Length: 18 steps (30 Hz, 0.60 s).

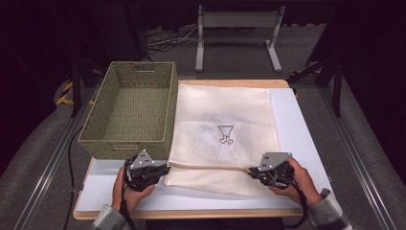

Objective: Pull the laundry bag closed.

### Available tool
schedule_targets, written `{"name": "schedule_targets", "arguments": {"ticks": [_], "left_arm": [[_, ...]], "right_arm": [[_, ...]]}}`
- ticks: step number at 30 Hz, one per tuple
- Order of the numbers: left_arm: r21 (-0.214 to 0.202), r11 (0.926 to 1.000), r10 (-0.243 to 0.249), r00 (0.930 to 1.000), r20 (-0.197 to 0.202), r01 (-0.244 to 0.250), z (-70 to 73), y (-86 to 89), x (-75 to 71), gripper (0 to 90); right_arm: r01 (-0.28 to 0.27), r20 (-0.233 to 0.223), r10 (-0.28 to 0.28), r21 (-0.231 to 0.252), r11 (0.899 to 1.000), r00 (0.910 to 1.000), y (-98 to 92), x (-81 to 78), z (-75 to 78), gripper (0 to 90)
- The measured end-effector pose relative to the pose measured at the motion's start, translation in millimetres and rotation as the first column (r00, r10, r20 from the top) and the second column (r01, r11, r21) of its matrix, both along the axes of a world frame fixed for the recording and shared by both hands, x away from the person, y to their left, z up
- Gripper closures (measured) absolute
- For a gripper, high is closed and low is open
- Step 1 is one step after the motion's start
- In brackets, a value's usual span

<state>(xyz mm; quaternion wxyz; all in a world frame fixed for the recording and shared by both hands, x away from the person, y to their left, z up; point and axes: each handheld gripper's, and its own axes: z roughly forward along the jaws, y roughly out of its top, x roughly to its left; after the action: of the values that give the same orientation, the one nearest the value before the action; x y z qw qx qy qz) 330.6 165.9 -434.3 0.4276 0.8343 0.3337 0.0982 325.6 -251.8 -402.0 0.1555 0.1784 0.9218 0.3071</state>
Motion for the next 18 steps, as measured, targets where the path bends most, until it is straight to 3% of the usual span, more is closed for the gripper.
{"name": "schedule_targets", "arguments": {"ticks": [18], "left_arm": [[0.007, 1.0, 0.0, 1.0, -0.002, 0.0, -0.4, 1.7, 1.5, 85.2]], "right_arm": [[0.069, -0.007, -0.069, 0.018, 0.997, 0.9976, -32.9, -8.2, 2.1, 82.3]]}}
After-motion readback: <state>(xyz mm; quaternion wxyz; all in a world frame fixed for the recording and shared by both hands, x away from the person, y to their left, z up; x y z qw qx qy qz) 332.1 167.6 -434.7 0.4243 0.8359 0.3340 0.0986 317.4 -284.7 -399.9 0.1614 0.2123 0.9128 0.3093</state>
